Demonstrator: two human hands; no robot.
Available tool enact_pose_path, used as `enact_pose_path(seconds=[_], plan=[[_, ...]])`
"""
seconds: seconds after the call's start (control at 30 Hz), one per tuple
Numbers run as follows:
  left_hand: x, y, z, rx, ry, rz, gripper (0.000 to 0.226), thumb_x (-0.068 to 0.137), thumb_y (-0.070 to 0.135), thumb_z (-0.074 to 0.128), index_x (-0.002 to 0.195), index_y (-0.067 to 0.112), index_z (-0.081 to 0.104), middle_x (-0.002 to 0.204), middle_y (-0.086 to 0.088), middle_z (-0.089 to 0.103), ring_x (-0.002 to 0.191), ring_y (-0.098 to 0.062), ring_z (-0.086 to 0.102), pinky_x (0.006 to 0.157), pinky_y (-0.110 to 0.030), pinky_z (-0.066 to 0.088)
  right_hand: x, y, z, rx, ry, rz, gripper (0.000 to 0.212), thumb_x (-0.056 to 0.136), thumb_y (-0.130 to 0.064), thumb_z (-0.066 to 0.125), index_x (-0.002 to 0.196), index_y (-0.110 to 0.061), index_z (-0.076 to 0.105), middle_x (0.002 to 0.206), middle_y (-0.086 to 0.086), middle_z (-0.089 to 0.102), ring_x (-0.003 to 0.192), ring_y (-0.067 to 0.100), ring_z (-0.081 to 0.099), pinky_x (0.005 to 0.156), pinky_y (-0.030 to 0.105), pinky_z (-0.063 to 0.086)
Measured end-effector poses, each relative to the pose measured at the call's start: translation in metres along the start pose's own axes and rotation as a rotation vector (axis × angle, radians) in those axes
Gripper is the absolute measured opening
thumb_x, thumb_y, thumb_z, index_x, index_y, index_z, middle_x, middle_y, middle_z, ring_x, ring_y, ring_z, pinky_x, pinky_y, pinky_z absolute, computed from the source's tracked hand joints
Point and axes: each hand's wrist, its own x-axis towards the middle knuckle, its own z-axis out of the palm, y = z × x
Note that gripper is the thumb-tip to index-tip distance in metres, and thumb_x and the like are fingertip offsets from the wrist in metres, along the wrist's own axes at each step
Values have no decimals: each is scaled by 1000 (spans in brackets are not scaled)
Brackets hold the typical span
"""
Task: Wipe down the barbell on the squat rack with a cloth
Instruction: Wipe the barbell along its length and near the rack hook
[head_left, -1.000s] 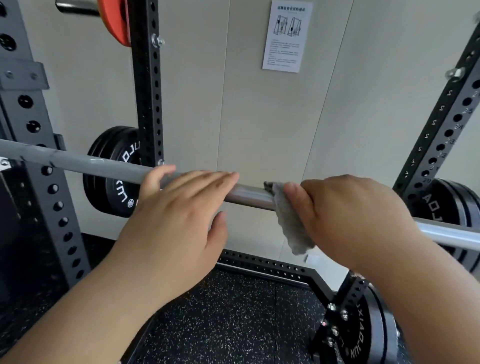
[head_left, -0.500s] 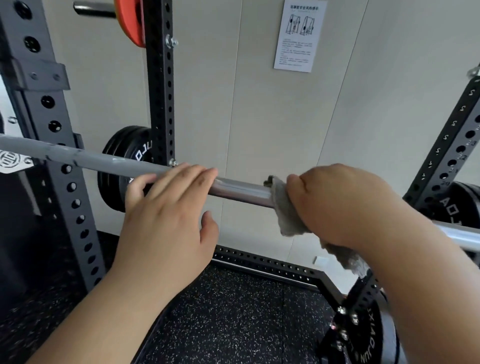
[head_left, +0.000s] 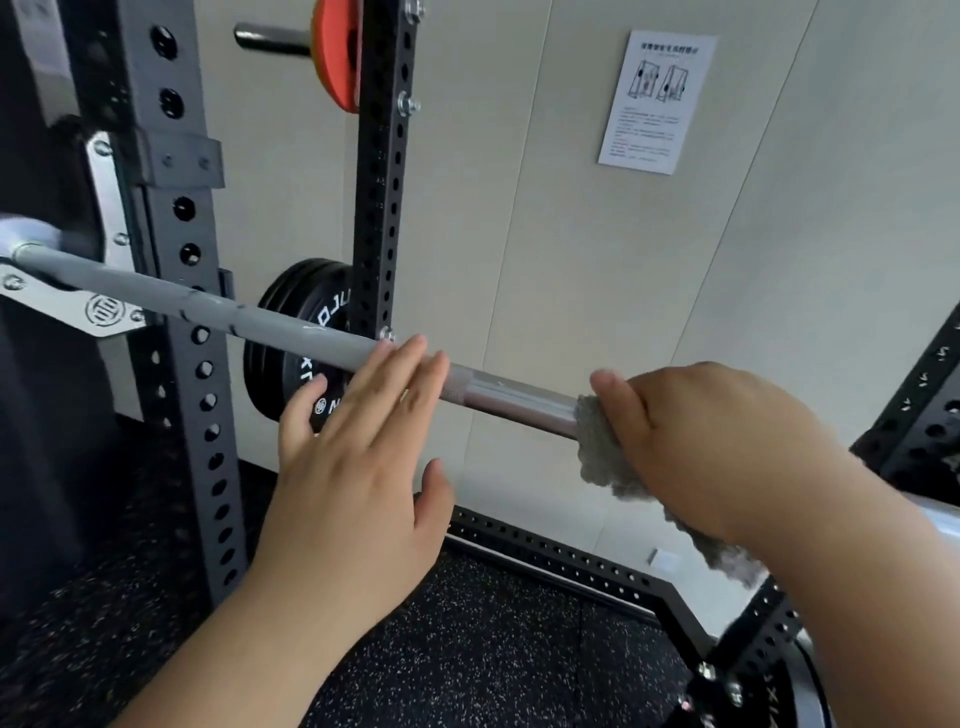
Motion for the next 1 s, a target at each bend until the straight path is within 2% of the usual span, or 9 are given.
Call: enact_pose_path(seconds=[0.07,0.2,0.37,0.47,0.63,0.73,0.83,0.9,1.0], plan=[[1,0,4,0,15,-12,74,93,34,51,163,16,33,172,2,26,160,-15,20,127,-53,17,11,-25,18,-26,76,-143,61,100,-67,11,84,-30,57,71,-9,63,61,15,60,58,35,52],[8,0,3,-15,32,-8,67,91,24,61,155,17,44,163,5,41,156,-15,29,124,-48,19,17,-56,42,-225,242,-334,39,96,-59,52,93,-21,56,71,-4,56,53,21,39,49,27,28],[9,-6,2,-44,53,24,66,88,22,58,153,20,48,158,9,44,154,-12,32,123,-39,17,9,-14,1,107,-113,-87,71,88,-86,14,83,-32,60,66,-13,70,55,4,64,62,31,57],[12,-3,2,-41,69,19,67,83,16,64,149,19,53,153,7,49,151,-15,38,122,-42,23,19,-25,11,4,12,-84,71,95,-75,11,82,-28,62,71,-7,71,62,15,65,66,33,57],[13,0,-2,-52,80,-5,60,80,10,67,140,16,58,146,8,53,144,-15,44,116,-37,28,34,-73,45,-209,348,-379,37,100,-53,46,88,-20,58,70,-2,58,50,24,41,48,25,17],[13,-4,-5,-64,88,-7,62,83,6,64,143,20,57,146,10,53,141,-12,45,115,-36,27,23,-45,27,-60,91,-284,49,97,-74,33,89,-27,47,75,-8,57,61,18,52,49,28,33],[13,-4,-5,-60,95,5,64,83,5,63,144,22,56,146,12,53,141,-11,45,115,-35,27,3,-4,1,79,-90,-83,72,79,-92,17,82,-35,60,62,-17,68,53,0,61,60,30,56],[13,-2,-5,-49,97,4,66,81,7,63,144,21,57,145,11,53,140,-12,46,115,-34,27,-5,-1,-8,112,-157,-36,69,79,-91,19,79,-38,64,64,-26,69,54,-4,62,65,30,59],[14,2,-4,-25,81,3,65,79,11,63,143,18,58,144,8,55,140,-15,48,114,-37,31,8,-22,-3,-43,-70,-129,61,90,-82,24,88,-33,59,73,-11,65,66,9,61,62,31,52]])
